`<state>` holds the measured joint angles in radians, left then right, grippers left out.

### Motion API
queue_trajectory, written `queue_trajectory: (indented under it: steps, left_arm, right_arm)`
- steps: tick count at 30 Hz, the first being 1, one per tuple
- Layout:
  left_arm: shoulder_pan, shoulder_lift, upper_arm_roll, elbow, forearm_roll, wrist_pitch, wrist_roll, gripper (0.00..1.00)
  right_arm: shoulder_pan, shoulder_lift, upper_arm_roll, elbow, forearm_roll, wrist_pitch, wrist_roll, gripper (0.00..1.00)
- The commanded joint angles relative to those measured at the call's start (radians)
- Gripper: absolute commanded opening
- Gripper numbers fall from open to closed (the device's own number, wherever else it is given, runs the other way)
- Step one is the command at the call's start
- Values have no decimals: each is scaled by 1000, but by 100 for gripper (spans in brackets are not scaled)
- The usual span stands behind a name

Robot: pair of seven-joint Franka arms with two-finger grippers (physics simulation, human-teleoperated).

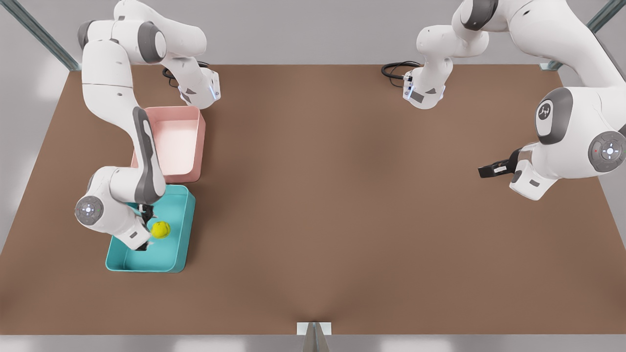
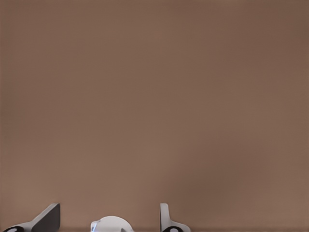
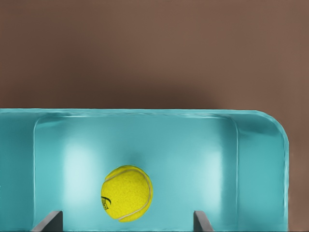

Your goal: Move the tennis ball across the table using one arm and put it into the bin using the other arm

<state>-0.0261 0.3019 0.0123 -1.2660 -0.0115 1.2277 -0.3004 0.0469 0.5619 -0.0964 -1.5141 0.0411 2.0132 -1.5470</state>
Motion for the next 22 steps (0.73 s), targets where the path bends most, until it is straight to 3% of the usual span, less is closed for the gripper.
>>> queue_trajectory:
  steps: [1, 3, 4, 5, 7, 8, 22]
  left_arm:
    - [-2, -1, 0, 0, -1, -1, -2, 100]
    - [-2, -1, 0, 0, -1, -1, -2, 100]
    - [-2, -1, 0, 0, -1, -1, -2, 100]
    - [-2, -1, 0, 0, -1, -1, -2, 100]
    - [-2, -1, 0, 0, -1, -1, 0, 100]
    - [-3, -1, 0, 0, 1, -1, 0, 100]
    - [-5, 2, 0, 0, -1, -1, 0, 100]
  right_arm:
    - [10, 9, 0, 135, 33, -419, 1342, 100]
    - [45, -20, -5, 279, 0, -588, 1690, 100]
    - [47, -63, 9, 353, -7, -707, 1713, 100]
    - [68, -164, 9, 338, -24, -778, 1748, 100]
    - [61, -454, 10, 135, -35, -755, 1759, 100]
    - [48, -505, 12, 83, -33, -729, 1759, 100]
    - [36, -496, 15, 74, -32, -719, 1742, 100]
